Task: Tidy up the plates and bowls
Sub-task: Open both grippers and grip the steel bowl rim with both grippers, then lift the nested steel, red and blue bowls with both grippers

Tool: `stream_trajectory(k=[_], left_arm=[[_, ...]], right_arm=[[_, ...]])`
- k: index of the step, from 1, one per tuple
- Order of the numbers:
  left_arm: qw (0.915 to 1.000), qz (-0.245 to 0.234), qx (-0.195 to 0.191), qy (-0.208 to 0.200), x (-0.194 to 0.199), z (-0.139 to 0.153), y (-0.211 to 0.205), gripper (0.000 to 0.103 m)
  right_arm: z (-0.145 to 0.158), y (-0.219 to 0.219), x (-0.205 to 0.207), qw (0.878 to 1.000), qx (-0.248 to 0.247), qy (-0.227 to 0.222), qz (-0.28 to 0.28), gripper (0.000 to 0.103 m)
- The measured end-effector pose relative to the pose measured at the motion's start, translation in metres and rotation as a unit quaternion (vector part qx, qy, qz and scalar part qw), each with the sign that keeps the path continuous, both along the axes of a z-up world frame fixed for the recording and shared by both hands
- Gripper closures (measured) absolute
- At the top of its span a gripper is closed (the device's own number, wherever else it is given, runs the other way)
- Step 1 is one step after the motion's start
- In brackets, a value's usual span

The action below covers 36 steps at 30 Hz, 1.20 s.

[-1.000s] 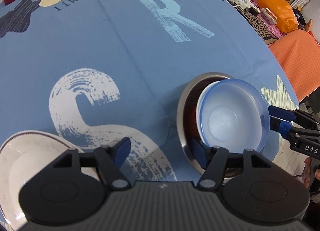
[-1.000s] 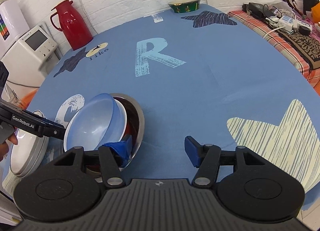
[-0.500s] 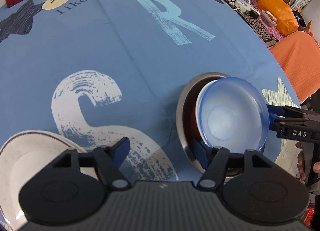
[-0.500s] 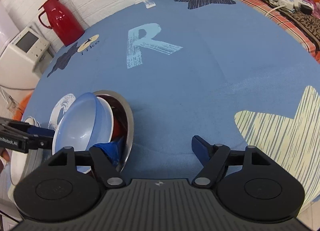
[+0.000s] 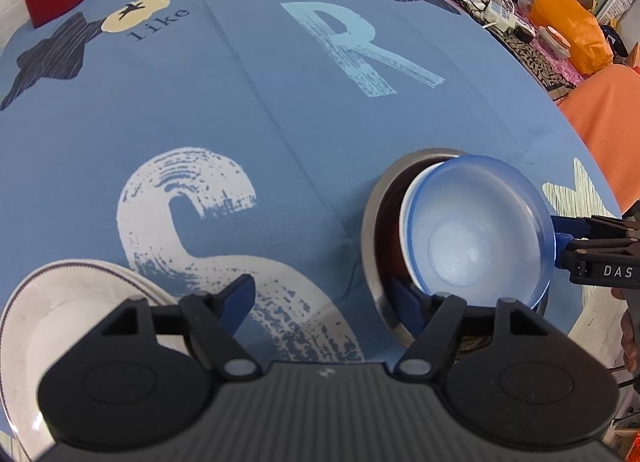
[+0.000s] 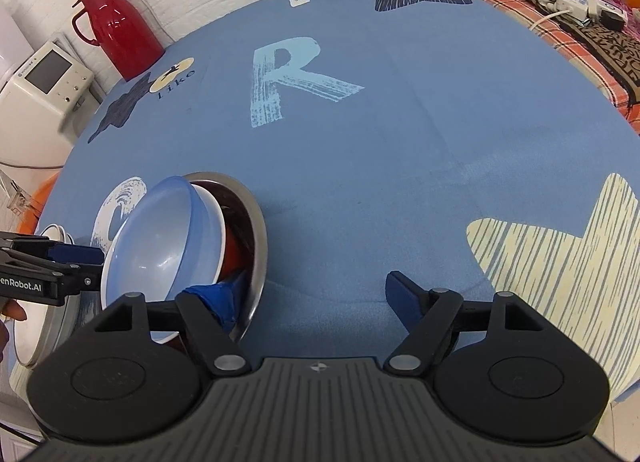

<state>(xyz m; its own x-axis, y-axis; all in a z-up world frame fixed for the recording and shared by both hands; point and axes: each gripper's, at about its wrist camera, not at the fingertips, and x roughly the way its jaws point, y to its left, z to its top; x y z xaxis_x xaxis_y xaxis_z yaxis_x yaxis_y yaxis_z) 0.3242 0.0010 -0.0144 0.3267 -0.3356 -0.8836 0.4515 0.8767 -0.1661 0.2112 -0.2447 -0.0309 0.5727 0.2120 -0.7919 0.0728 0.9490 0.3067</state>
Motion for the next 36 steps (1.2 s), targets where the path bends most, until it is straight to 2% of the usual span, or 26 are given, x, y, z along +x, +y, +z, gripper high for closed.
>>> stream_trajectory(k=[4,7,10,17,18,19,22,26,30,36], left_arm=[[1.0,0.006,-0.003,0.0,0.0,0.0,0.001,0.03],[0.9998,0.017,-0.013,-0.001,0.0,-0.001,0.003,0.033],[0.999,0.016,-0.041,0.005,-0.001,-0.001,0.008,0.045],[0.9978,0.018,-0.064,0.002,-0.009,0.002,0.01,0.066],[0.9976,0.02,-0.066,0.003,-0.01,0.003,0.01,0.073],[0.9969,0.02,-0.076,0.008,-0.011,0.003,0.01,0.085],[0.9954,0.02,-0.093,0.012,-0.016,0.004,0.006,0.103],[0.9937,0.042,-0.103,-0.003,-0.021,0.003,0.006,0.103],[0.9919,0.053,-0.116,-0.005,-0.025,0.002,0.01,0.103],[0.9916,0.053,-0.116,-0.022,-0.033,0.003,0.01,0.103]], right_arm=[[0.003,0.004,0.001,1.0,-0.018,-0.004,0.021,0.043],[0.01,0.014,0.001,0.997,-0.053,-0.016,0.062,0.054],[0.013,0.015,0.008,0.995,-0.053,-0.004,0.084,0.063],[0.015,0.023,0.014,0.995,-0.039,0.008,0.09,0.083],[0.014,0.025,0.014,0.996,-0.035,0.006,0.088,0.084],[0.014,0.025,0.013,0.996,-0.032,0.003,0.086,0.088],[0.013,0.023,0.01,0.997,-0.008,-0.005,0.071,0.098],[0.005,0.024,0.01,0.998,0.024,0.007,0.058,0.101],[0.007,0.034,0.007,0.997,-0.008,-0.012,0.08,0.1],[0.004,0.035,0.005,0.996,0.002,-0.007,0.089,0.101]])
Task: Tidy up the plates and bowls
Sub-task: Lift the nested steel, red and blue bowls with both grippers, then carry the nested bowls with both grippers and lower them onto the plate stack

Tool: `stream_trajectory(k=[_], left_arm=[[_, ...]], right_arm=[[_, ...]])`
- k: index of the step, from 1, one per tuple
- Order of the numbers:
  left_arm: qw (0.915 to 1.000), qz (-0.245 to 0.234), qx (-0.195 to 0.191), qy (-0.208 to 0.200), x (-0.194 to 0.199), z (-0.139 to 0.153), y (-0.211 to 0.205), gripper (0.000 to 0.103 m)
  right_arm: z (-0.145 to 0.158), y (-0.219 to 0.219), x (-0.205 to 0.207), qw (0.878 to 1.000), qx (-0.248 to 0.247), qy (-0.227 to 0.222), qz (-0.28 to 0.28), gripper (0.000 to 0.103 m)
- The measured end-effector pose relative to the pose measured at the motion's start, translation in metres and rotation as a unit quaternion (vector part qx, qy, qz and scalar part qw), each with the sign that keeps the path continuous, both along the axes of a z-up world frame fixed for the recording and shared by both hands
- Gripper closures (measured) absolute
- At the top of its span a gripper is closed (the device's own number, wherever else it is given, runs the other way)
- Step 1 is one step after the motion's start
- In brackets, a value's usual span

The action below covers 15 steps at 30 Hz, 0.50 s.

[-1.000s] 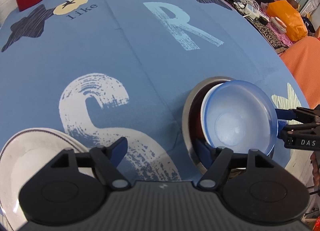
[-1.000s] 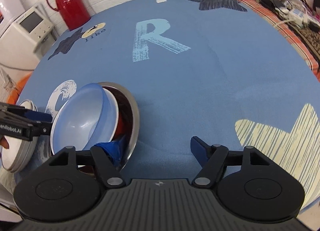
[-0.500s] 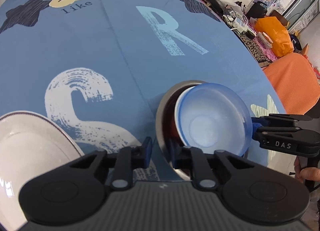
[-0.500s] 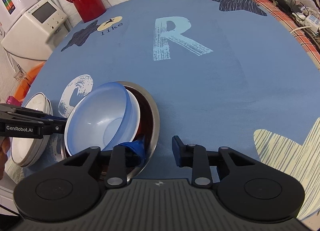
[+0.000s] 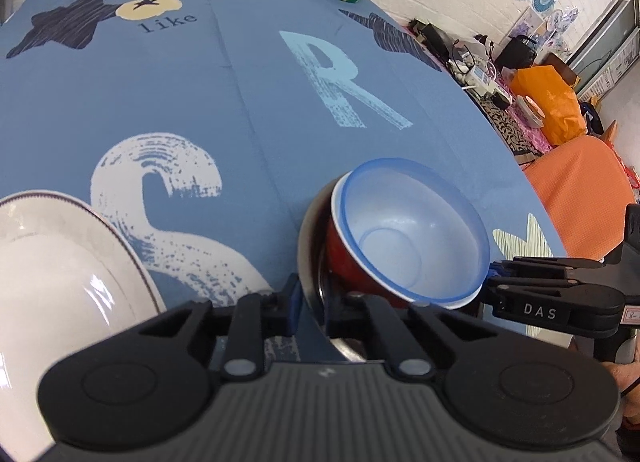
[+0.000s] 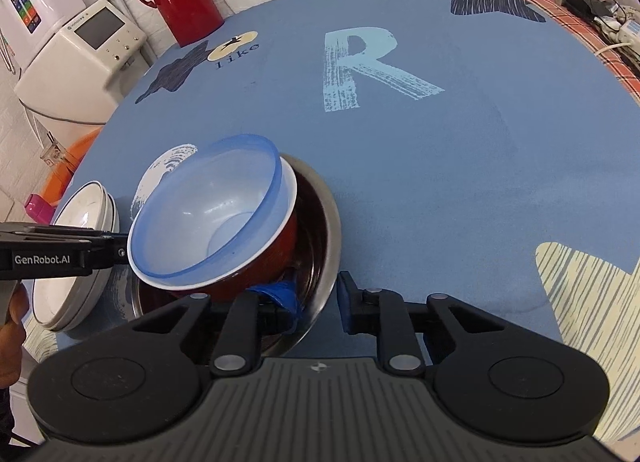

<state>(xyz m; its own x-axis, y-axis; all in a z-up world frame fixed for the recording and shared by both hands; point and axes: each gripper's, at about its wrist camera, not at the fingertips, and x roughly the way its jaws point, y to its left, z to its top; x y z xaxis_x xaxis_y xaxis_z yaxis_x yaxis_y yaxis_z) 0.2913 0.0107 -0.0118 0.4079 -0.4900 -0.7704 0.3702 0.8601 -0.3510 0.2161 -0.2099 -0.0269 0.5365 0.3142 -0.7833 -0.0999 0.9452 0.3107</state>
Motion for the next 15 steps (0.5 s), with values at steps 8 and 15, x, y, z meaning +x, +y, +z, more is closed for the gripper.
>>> stream_trajectory(k=[8,15], left_arm=[[0.9999,0.003,-0.016,0.0,0.0,-0.004,0.002,0.103],[0.9997,-0.003,-0.002,-0.024,0.0,-0.002,-0.004,0.103]], right_arm=[[-0.002,0.008,-0.005,1.0,-0.004,-0.028,0.003,0.094],[-0.009,0.014,0.007,0.997,-0.049,-0.056,0.026,0.089]])
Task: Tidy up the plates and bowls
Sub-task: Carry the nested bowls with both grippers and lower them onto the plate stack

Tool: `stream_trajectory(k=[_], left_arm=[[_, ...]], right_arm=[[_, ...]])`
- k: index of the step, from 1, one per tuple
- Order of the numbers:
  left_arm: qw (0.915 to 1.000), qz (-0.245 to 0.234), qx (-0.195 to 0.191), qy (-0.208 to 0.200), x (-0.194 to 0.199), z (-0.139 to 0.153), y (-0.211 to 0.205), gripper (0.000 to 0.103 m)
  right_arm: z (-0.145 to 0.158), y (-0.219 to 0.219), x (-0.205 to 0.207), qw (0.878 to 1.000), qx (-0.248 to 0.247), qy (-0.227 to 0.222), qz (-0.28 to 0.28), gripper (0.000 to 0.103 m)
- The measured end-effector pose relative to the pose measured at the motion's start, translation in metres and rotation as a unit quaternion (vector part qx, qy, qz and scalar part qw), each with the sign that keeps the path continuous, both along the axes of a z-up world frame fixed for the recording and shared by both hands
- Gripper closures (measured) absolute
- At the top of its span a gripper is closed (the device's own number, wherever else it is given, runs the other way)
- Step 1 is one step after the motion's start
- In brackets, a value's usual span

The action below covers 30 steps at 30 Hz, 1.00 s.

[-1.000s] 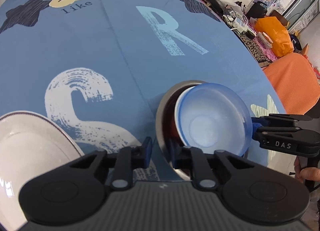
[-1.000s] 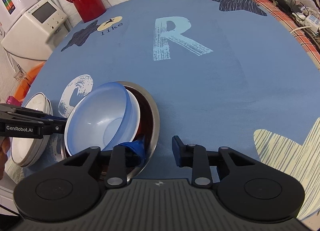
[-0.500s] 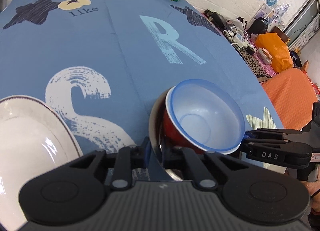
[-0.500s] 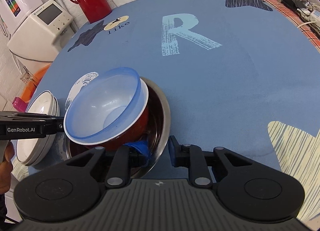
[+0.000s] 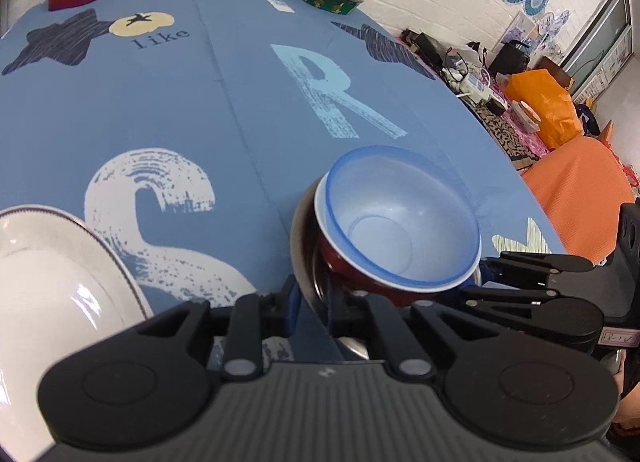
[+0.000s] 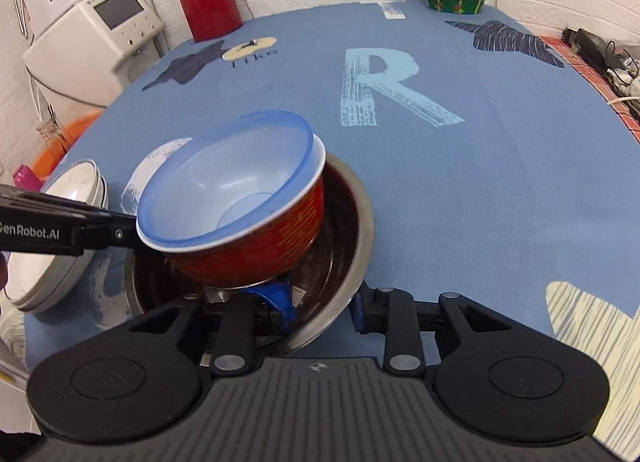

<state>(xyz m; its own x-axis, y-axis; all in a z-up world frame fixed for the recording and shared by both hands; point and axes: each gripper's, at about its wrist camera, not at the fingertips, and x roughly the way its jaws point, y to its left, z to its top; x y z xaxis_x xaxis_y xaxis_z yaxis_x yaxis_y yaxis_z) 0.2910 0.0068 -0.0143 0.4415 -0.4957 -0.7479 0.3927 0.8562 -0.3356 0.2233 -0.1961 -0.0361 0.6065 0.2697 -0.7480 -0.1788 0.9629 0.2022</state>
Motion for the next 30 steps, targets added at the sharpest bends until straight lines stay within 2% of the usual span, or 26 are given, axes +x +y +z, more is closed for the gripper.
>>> stream_trajectory(k=[5,10,15,20,25,30], left_arm=[[0.9999,0.007,0.013,-0.009,0.003,0.003,-0.002,0.103],[0.999,0.009,0.016,-0.04,0.002,0.019,0.0,0.103],[0.9981,0.028,0.011,-0.053,0.0,0.036,0.015,0.103],[0.9952,0.066,0.01,-0.071,-0.019,0.058,0.056,0.103],[0.9865,0.132,0.033,-0.091,-0.051,0.075,0.112,0.103],[0.9759,0.192,0.065,-0.08,-0.076,0.069,0.162,0.103]], right_arm=[[0.002,0.004,0.0,1.0,0.001,-0.005,0.002,0.088],[0.012,0.007,0.003,0.999,0.0,-0.033,0.004,0.088],[0.028,0.021,0.008,0.999,0.003,-0.048,0.015,0.088],[0.05,0.057,0.008,0.996,0.006,-0.063,0.057,0.088],[0.066,0.113,0.001,0.988,0.028,-0.09,0.126,0.088],[0.062,0.168,0.001,0.977,0.032,-0.082,0.193,0.087]])
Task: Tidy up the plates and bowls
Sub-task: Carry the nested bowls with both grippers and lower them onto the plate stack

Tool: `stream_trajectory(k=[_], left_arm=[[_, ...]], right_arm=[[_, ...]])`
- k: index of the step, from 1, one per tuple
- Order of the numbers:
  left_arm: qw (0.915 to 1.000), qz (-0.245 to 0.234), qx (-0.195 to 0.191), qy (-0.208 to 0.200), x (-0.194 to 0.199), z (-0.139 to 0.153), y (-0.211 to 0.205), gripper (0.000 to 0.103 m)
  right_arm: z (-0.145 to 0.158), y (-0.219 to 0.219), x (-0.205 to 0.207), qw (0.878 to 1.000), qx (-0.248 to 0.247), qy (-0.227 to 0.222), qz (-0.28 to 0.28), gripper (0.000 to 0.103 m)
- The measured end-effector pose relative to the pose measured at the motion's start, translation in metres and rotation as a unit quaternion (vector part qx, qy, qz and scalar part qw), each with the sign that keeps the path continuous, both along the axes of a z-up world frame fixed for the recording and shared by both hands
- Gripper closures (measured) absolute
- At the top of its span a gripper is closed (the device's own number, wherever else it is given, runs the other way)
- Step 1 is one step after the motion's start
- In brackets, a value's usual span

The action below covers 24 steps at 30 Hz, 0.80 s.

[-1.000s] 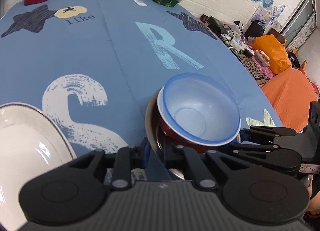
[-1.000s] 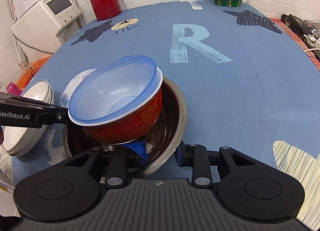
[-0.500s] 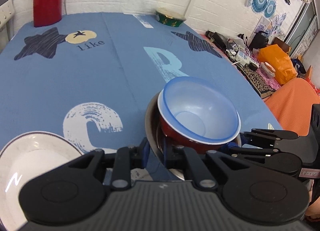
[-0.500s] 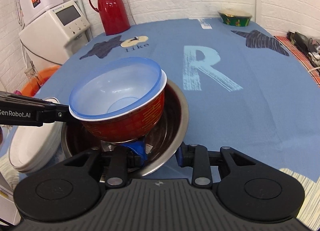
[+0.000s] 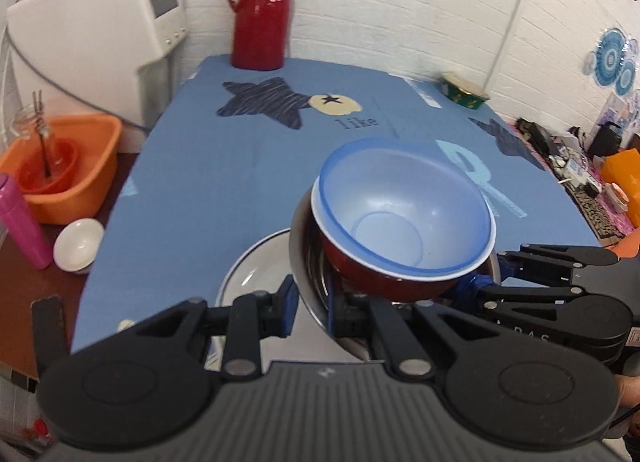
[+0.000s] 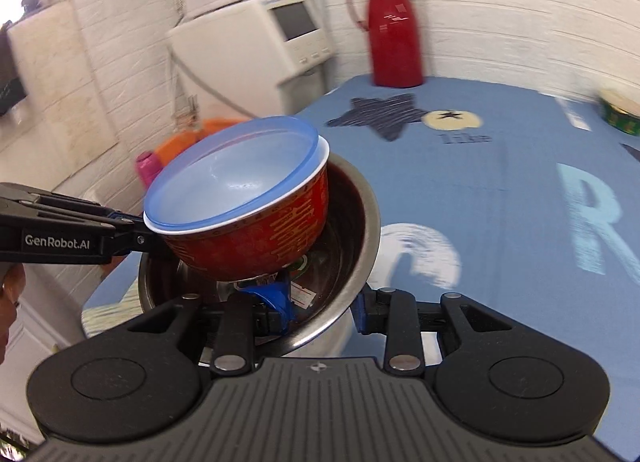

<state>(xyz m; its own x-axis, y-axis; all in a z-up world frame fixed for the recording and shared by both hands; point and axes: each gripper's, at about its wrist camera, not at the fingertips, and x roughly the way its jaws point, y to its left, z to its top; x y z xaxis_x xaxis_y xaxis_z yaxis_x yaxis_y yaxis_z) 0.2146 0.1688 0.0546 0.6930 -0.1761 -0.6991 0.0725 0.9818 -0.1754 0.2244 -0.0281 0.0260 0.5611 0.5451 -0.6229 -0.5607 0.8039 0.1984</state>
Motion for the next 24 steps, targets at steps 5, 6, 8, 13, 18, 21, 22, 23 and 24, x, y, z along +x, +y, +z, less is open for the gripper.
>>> stream_trajectory(k=[5,6,8,13,18,21,22,23,24], left_arm=[[0.999,0.023,-0.024,0.031,-0.007,-0.024,0.031,0.103],[0.9987,0.021,-0.029,0.035,-0.007,-0.027,0.033,0.103],[0.9984,0.018,-0.037,0.04,-0.007,-0.033,0.036,0.102],[0.9978,0.011,-0.042,0.049,-0.002,-0.045,0.035,0.101],[0.9964,0.018,-0.061,0.056,-0.001,-0.051,0.042,0.097],[0.9963,0.022,-0.066,0.05,-0.003,-0.049,0.043,0.086],[0.9968,0.027,-0.062,0.044,-0.005,-0.047,0.042,0.066],[0.9974,0.042,-0.044,0.04,-0.006,-0.045,0.042,0.051],[0.9976,0.055,-0.028,0.03,-0.009,-0.043,0.042,0.039]], right_arm=[[-0.019,0.024,0.005,0.999,-0.012,0.047,0.021,0.087],[-0.021,0.026,0.005,0.998,-0.016,0.054,0.021,0.087],[-0.025,0.026,0.003,0.998,-0.023,0.061,0.018,0.087],[-0.028,0.027,0.002,0.997,-0.032,0.069,0.011,0.086],[-0.027,0.037,0.0,0.996,-0.067,0.055,0.014,0.086],[-0.023,0.036,-0.004,0.995,-0.078,0.057,0.006,0.084],[-0.021,0.035,-0.005,0.995,-0.079,0.059,0.0,0.083],[-0.019,0.034,-0.006,0.995,-0.078,0.06,-0.004,0.081],[-0.019,0.032,-0.006,0.995,-0.076,0.063,-0.006,0.081]])
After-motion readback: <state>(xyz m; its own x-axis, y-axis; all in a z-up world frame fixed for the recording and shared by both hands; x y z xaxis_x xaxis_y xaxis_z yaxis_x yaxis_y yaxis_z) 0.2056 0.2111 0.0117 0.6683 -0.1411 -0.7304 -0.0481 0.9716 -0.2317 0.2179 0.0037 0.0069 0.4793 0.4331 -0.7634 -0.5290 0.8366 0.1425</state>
